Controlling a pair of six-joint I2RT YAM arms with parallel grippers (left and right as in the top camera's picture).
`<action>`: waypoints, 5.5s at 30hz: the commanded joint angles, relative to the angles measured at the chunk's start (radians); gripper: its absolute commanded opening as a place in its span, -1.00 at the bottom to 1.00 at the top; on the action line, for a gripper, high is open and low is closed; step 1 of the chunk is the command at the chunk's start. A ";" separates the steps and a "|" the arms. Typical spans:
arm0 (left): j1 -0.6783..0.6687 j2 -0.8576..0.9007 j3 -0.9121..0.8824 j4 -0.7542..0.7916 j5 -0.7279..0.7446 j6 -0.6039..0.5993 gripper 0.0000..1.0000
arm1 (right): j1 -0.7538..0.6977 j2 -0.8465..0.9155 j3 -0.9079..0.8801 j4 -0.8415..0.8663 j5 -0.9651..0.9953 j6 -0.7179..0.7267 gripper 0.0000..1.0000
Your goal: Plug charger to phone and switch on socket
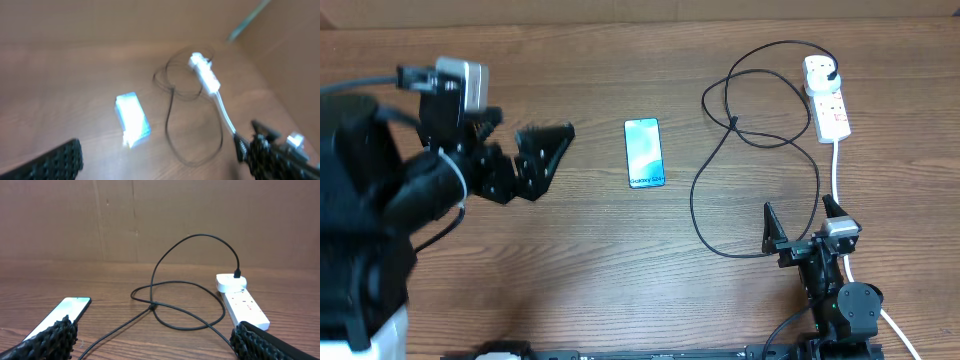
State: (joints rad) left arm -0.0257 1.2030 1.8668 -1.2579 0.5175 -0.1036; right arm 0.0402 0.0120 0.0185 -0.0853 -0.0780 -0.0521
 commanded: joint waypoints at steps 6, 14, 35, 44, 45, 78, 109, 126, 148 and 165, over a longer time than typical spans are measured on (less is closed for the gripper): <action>-0.101 0.303 0.178 -0.134 0.083 -0.009 1.00 | 0.005 -0.009 -0.010 0.005 0.006 -0.002 1.00; -0.282 0.476 0.189 -0.131 -0.341 -0.280 1.00 | 0.005 -0.009 -0.010 0.005 0.006 -0.002 1.00; -0.485 0.948 0.222 -0.061 -0.602 -0.519 1.00 | 0.005 -0.009 -0.010 0.005 0.006 -0.002 0.99; -0.485 1.122 0.221 -0.053 -0.523 -0.475 1.00 | 0.005 -0.009 -0.010 0.005 0.006 -0.002 1.00; -0.485 1.136 0.221 -0.049 -0.510 -0.475 1.00 | 0.004 -0.009 -0.010 0.005 0.006 -0.002 1.00; -0.464 1.217 0.215 0.060 -0.503 -0.425 1.00 | 0.005 -0.009 -0.010 0.005 0.006 -0.002 1.00; -0.477 1.230 0.161 0.115 -0.536 -0.443 0.99 | 0.005 -0.009 -0.010 0.005 0.006 -0.002 1.00; -0.475 1.230 0.101 0.185 -0.524 -0.443 0.96 | 0.005 -0.009 -0.010 0.005 0.006 -0.002 1.00; -0.475 1.230 0.101 0.182 -0.525 -0.443 0.80 | 0.005 -0.009 -0.010 0.005 0.006 -0.002 1.00; -0.475 1.230 0.101 0.182 -0.526 -0.444 0.69 | 0.005 -0.009 -0.010 0.005 0.006 -0.002 0.99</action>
State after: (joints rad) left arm -0.5026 2.4088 1.9976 -1.0836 -0.0189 -0.5472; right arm 0.0399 0.0120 0.0185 -0.0837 -0.0780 -0.0525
